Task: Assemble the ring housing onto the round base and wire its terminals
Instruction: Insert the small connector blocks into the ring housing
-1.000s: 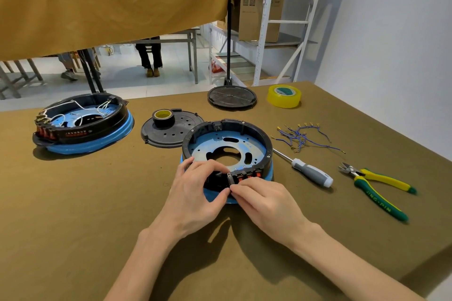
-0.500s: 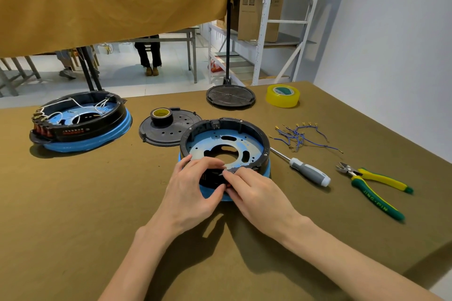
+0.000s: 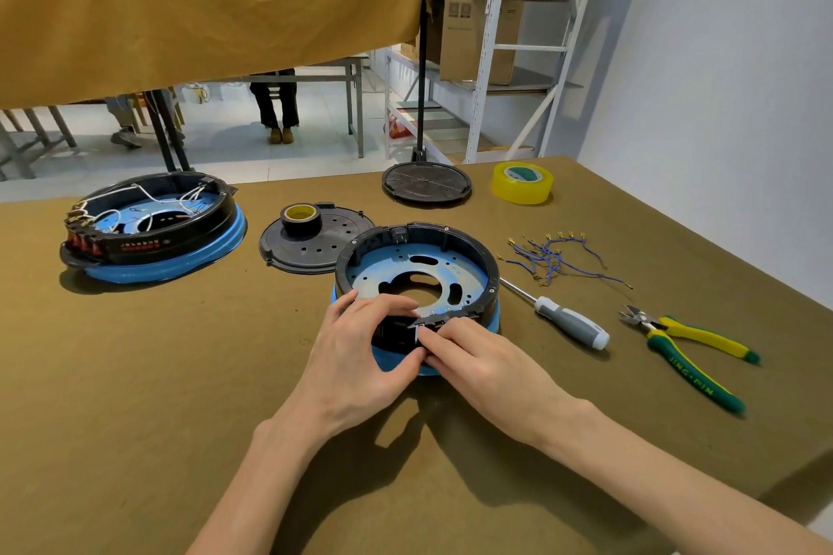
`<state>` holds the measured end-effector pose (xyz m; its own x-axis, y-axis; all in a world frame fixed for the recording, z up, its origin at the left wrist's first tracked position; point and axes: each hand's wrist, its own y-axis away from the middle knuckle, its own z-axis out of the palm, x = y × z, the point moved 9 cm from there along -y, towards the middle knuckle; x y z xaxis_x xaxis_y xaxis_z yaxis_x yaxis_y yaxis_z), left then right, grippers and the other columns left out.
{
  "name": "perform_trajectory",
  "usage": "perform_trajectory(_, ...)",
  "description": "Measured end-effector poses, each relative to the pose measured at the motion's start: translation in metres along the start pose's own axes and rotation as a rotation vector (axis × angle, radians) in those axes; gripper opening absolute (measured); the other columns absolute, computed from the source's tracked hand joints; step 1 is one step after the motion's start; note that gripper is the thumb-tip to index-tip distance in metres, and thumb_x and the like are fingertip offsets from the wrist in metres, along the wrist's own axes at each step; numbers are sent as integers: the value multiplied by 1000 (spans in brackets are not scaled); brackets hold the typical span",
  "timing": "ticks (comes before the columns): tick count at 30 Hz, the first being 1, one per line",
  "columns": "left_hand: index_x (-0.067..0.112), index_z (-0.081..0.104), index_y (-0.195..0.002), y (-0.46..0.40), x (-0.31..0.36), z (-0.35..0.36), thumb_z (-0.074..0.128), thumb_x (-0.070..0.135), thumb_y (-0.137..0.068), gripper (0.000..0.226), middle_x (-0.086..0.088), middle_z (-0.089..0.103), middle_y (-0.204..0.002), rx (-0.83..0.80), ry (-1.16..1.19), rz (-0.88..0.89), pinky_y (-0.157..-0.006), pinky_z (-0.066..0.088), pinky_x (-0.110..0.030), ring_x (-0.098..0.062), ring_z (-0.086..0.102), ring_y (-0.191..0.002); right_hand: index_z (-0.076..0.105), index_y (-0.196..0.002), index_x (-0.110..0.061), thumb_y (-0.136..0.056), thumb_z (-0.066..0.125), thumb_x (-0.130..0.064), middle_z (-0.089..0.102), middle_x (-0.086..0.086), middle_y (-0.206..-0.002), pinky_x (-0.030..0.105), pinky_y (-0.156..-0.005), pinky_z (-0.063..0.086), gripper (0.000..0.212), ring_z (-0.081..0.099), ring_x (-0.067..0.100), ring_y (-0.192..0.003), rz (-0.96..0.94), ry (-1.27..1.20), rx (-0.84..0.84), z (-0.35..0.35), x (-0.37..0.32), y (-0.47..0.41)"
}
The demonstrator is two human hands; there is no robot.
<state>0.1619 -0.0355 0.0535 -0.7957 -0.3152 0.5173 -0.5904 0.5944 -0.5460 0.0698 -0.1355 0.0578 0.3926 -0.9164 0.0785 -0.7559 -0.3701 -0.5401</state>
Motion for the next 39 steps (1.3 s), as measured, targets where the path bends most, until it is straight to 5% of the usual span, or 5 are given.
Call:
perform_trajectory(16,34,63,-127,-1,-4,1,61,46,-85,44,25,65,-121,2,24,-36,-124,13,-21,11,51,-123,68,-124,-8,-92,73,-11,67,7,-107,23,-82,56,33,61,15,-96,-64,-129,-46,-4,5,-14)
perform_trajectory(25,33,64,-126,-1,-3,2,64,44,-85,42,25,65,-119,6,14,-40,-123,12,-18,12,50,-123,75,-115,-15,-92,72,-21,61,4,-103,23,-72,51,24,56,15,-89,46,-146,-25,-8,20,-23)
perform_trajectory(29,31,65,-127,-1,-3,2,64,40,-87,42,25,65,-121,8,18,-40,-120,12,-14,12,50,-124,64,-128,-19,-88,78,-33,59,-2,-121,17,-96,35,45,48,7,-112,205,-220,-7,-6,39,-26)
perform_trajectory(35,26,70,-123,0,-1,4,68,38,-88,37,17,69,-121,20,-2,-45,-115,14,-7,9,54,-117,74,-107,-16,-88,78,-33,63,-4,-101,32,-81,52,26,57,12,-93,291,-291,-50,-1,51,-26)
perform_trajectory(39,25,71,-122,-1,-1,3,74,31,-91,32,15,69,-125,29,-2,-55,-114,16,-9,8,54,-119,73,-103,-18,-88,79,-36,60,-6,-99,24,-83,45,24,53,10,-94,350,-333,-31,2,55,-25)
